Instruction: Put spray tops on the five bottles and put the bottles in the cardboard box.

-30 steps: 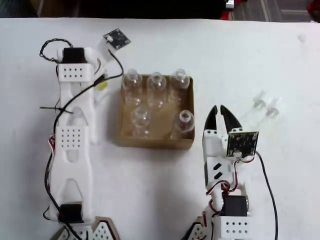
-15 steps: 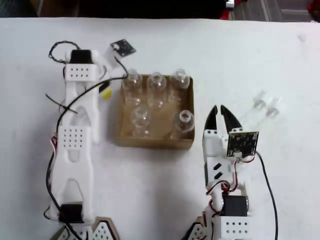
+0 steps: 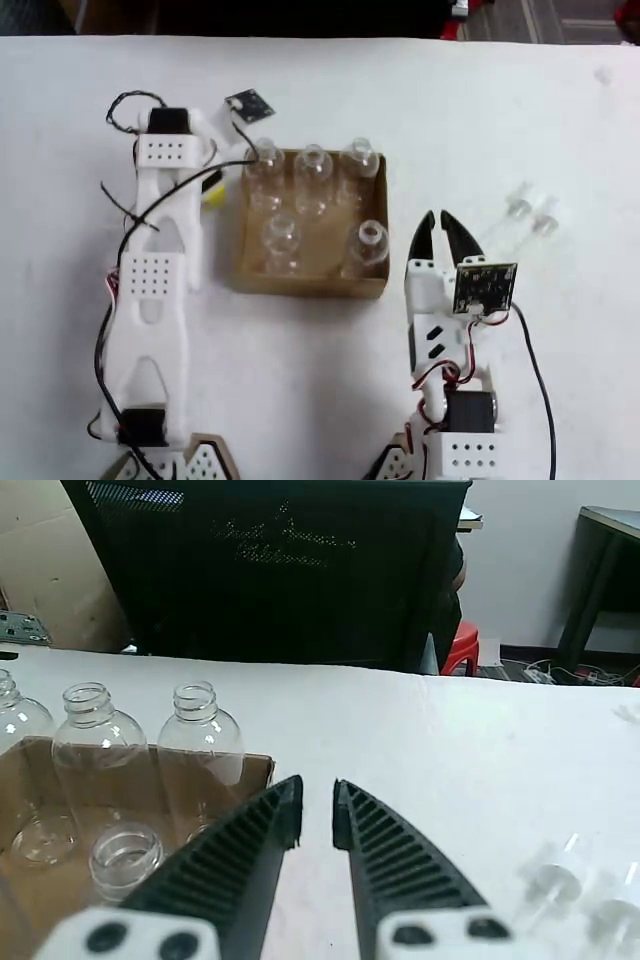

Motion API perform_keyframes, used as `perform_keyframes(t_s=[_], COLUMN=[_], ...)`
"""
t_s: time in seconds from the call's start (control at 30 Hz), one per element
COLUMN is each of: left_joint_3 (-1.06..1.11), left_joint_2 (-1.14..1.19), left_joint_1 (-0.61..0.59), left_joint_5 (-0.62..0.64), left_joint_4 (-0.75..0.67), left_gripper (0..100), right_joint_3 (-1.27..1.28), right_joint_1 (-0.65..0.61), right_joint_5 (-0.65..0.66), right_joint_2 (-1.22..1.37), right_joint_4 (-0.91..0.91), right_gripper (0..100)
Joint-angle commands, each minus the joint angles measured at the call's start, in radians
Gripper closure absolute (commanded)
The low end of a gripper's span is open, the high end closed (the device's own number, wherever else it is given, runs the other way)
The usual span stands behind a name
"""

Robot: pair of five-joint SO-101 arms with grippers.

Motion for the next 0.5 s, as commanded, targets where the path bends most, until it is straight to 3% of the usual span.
perform_keyframes(t_s=[0.0,0.1,0.2,0.3,0.47], left_joint_3=[-0.012,-0.011,-0.011,-0.014,-0.008], left_joint_2=[-0.013,-0.021,-0.025,-0.039,-0.143], left_joint_1=[0.019,0.019,0.030,0.030,0.030], left_joint_5=[-0.005,-0.009,-0.014,-0.008,-0.005], left_joint_4=[-0.017,-0.009,-0.009,-0.009,0.046], left_gripper=[84,87,99,93,96], right_joint_3=[0.008,0.008,0.008,0.008,0.008], right_joint_1=[-0.008,-0.008,-0.008,-0.008,-0.008], right_joint_5=[0.015,0.015,0.015,0.015,0.015], right_joint_2=[-0.007,-0.007,-0.007,-0.007,-0.007], right_joint_4=[0.002,0.002,0.002,0.002,0.002], right_gripper=[95.6,95.6,95.6,95.6,95.6])
